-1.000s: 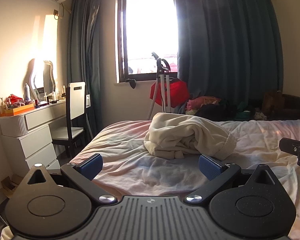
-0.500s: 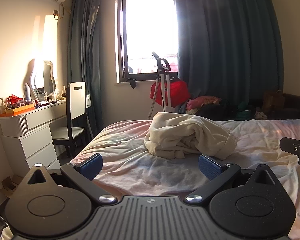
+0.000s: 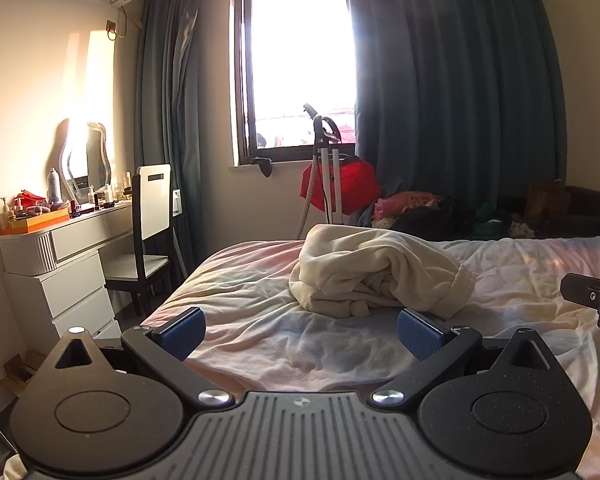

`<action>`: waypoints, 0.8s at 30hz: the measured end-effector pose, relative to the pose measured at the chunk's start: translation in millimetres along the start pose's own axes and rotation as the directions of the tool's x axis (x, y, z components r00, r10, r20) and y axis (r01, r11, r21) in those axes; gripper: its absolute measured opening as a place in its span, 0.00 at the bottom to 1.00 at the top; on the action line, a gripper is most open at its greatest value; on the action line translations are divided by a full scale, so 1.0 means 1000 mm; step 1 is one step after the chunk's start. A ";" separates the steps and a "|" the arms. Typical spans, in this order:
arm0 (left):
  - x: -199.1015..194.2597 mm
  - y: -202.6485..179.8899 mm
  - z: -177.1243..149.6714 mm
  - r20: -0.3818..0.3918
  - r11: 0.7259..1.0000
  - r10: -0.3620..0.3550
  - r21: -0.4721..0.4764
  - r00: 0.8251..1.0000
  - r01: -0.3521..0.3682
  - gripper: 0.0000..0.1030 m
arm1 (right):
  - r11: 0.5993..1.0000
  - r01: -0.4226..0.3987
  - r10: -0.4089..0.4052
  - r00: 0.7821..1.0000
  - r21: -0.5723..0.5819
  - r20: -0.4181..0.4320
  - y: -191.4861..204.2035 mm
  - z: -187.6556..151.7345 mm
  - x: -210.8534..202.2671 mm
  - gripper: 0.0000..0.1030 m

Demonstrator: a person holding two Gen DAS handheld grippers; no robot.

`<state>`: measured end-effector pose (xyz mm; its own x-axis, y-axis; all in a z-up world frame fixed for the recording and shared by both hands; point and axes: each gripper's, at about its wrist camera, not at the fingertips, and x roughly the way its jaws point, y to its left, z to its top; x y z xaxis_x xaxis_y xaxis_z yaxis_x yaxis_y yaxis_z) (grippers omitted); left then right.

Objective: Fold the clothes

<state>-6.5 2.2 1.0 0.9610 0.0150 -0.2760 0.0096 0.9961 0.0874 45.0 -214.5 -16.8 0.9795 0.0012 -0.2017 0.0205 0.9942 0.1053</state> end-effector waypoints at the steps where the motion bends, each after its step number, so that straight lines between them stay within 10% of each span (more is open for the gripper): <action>1: 0.001 0.000 -0.001 -0.001 1.000 -0.005 -0.001 1.000 0.005 1.00 | 1.000 0.000 0.000 1.000 0.000 0.000 0.000 0.000 0.000 0.99; 14: 0.022 0.005 -0.014 -0.019 0.997 -0.074 -0.019 0.997 0.073 1.00 | 1.000 0.013 -0.013 1.000 0.027 -0.003 -0.001 0.001 0.005 0.99; 24: 0.058 -0.023 -0.036 -0.085 0.993 -0.050 0.099 0.995 0.059 1.00 | 0.982 0.047 -0.055 0.998 0.184 0.039 -0.019 0.063 0.027 0.99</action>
